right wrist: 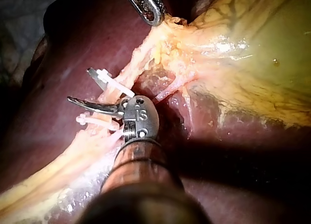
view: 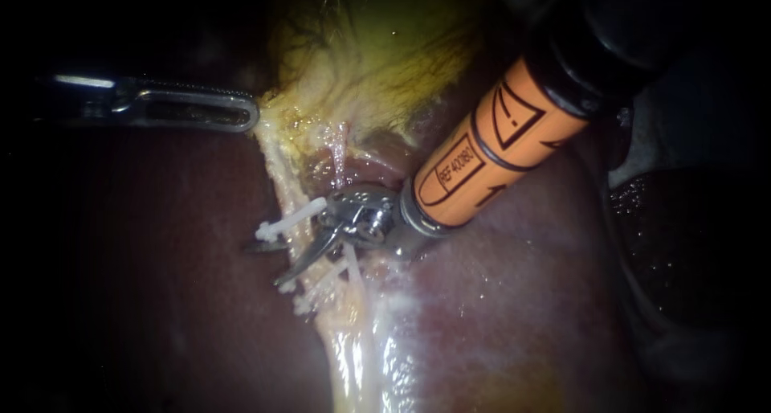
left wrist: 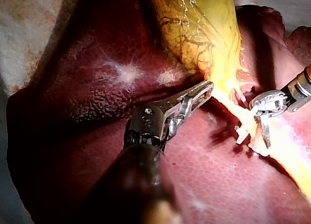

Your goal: Go to the cutting position left tube

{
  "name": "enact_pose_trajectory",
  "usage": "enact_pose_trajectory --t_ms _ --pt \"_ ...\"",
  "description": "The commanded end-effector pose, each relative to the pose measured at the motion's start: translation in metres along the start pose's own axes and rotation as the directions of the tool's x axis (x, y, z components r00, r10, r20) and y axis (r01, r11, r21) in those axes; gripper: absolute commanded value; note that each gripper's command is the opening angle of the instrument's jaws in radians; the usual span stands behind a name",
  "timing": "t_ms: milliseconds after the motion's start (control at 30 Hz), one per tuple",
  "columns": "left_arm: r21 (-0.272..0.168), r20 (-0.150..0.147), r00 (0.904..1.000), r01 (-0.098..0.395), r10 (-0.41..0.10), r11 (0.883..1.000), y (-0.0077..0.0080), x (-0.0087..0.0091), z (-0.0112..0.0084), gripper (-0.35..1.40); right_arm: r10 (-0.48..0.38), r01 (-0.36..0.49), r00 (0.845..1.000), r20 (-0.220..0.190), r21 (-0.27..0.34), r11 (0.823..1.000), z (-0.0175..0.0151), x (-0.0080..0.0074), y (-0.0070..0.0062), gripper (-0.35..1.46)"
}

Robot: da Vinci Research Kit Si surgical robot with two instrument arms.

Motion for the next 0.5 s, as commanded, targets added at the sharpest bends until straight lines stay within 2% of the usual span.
enact_pose_trajectory --t_ms 33,133,267,500 --pt "0.0 0.0 1.0 0.0 0.0 1.0 0.0 0.0 0.0 -0.35 -0.021 0.021 1.0 -0.008 -0.004 1.0 0.0002 0.0001 0.0 0.59" --pt "0.0 0.0 1.0 0.0 0.0 1.0 0.0 0.0 0.0 -0.35 -0.055 0.055 0.998 -0.028 -0.013 0.998 0.0008 0.0008 -0.0003 0.59" --pt "0.0 0.0 1.0 0.0 0.0 1.0 0.0 0.0 0.0 -0.35 -0.068 0.067 0.997 -0.035 -0.02 0.998 0.0013 0.0021 -0.0008 0.59" --pt "0.0 0.0 1.0 0.0 0.0 1.0 0.0 0.0 0.0 -0.35 -0.072 0.069 0.996 -0.058 -0.054 0.996 0.0014 0.0055 -0.0019 0.59"
